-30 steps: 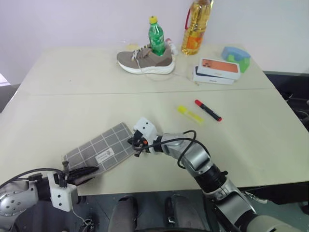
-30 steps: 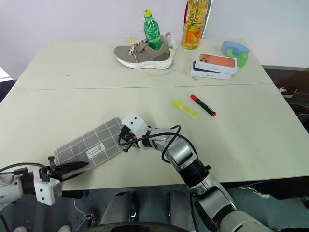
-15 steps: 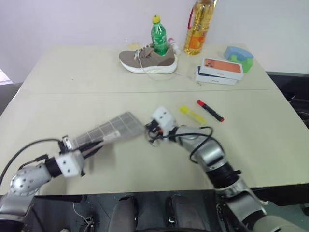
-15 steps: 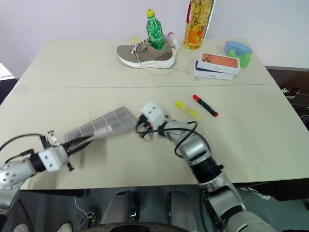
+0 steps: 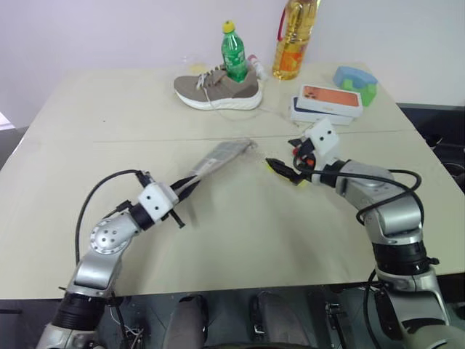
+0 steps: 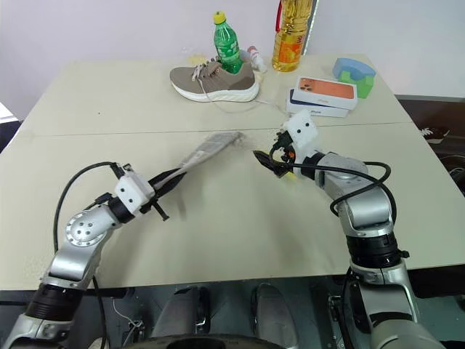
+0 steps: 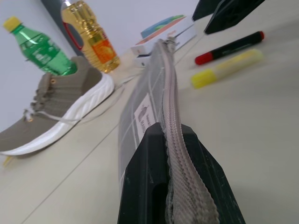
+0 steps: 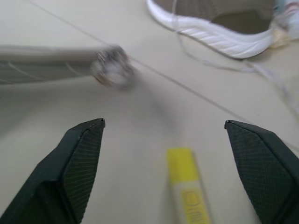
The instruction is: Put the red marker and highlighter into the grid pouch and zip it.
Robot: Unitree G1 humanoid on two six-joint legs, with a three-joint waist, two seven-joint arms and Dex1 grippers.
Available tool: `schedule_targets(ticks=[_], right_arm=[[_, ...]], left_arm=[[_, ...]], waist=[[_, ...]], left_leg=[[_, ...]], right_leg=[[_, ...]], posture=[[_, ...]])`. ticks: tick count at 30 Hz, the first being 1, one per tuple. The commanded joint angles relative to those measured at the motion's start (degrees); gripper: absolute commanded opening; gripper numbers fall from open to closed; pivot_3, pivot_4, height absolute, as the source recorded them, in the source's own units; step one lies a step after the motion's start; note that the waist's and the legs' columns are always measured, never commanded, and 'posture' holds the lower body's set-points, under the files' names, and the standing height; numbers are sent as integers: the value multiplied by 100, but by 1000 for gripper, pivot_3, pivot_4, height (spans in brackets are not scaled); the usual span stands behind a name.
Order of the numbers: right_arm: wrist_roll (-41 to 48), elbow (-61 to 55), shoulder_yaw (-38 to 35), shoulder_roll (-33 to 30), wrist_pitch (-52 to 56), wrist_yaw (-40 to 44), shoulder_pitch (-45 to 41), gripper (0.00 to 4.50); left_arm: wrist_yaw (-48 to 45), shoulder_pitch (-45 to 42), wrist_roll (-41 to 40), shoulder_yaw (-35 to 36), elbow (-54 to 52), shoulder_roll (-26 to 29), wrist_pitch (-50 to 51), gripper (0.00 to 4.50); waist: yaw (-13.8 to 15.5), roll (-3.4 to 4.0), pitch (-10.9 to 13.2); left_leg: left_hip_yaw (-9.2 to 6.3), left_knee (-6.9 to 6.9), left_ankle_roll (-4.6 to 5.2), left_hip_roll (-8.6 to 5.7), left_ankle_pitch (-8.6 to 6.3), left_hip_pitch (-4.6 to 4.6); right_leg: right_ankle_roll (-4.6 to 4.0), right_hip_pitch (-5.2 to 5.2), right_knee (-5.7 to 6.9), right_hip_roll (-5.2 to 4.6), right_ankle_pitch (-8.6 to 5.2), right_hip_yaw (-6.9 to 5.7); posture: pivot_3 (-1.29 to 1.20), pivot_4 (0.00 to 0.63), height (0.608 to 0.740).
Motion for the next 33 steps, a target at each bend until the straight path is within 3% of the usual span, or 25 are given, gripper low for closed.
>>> schedule_targets(ticks=[1,16,19,26,33], right_arm=[[103,-350,42,145,197,-180,-70,4387],[-27,-188,368,545,293,-631,-340,4387],[10,-150,347,574,356,-628,-357,3595],[54,-100,301,651,466,-676,-382,56],[-119,-280,615,489,419,-604,-407,56]], left_arm=[[21,-127,87,-97,-60,-105,-58,0],[78,-134,297,-175,-36,-391,-156,0],[90,-102,312,-175,-70,-402,-170,0],[132,-88,337,-155,-86,-404,-227,0],[168,-179,424,-239,-3,-448,-241,0]], waist=[[8,0,0],[15,0,0],[15,0,0],[14,0,0],[13,0,0]], left_leg=[[-1,2,0,0,0,0],[-3,2,0,-2,0,-2],[-3,2,0,-2,0,-2],[-4,2,0,-2,0,-2],[-3,2,0,-2,0,-2]], right_leg=[[0,0,0,0,0,0],[0,1,0,-1,0,0],[0,1,-1,-1,0,0],[0,1,0,-1,0,0],[0,1,0,-1,0,0]], posture=[[0,150,740],[0,150,740],[0,150,740],[0,150,740],[0,150,740]])
